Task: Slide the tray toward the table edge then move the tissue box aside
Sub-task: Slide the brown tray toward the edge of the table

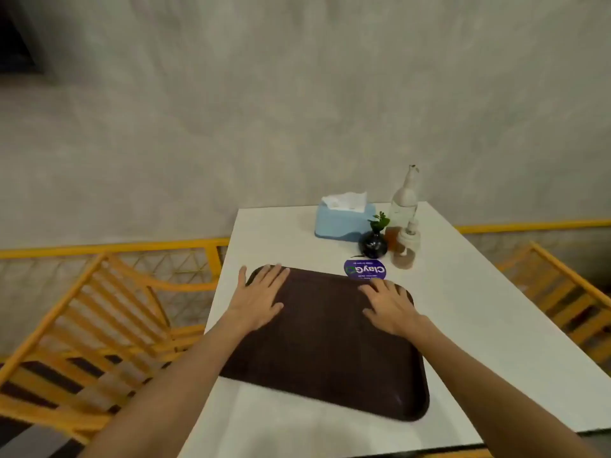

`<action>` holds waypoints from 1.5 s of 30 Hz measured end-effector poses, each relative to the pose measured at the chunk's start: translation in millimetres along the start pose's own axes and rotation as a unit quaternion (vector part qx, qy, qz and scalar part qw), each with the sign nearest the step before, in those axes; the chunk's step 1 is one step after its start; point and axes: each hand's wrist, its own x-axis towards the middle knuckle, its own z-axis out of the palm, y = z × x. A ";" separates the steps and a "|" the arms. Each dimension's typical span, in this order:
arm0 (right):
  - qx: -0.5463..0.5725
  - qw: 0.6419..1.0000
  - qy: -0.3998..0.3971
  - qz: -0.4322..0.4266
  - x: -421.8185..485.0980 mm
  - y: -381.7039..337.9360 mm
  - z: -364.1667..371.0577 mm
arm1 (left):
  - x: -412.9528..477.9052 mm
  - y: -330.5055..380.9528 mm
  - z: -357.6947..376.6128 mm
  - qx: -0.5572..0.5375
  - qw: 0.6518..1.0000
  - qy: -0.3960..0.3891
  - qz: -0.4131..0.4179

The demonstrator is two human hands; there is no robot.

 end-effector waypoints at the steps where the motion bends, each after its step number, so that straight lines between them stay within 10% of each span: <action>1: -0.006 0.999 -0.032 0.019 -2.2 3.7 3.9 | -1.3 -0.2 4.5 0.010 1.000 -0.020 -0.009; 10: 0.089 0.982 -0.074 0.153 -23.7 34.6 40.7 | -20.0 -11.6 50.5 -0.066 0.962 -0.151 -0.218; 20: 0.295 0.926 0.050 0.228 -2.2 59.9 47.9 | -32.2 -33.9 63.0 -0.221 0.904 -0.012 -0.365; 45: 0.300 0.933 0.072 0.186 132.6 37.2 31.7 | 22.2 -112.1 62.9 -0.359 0.840 -0.018 -0.406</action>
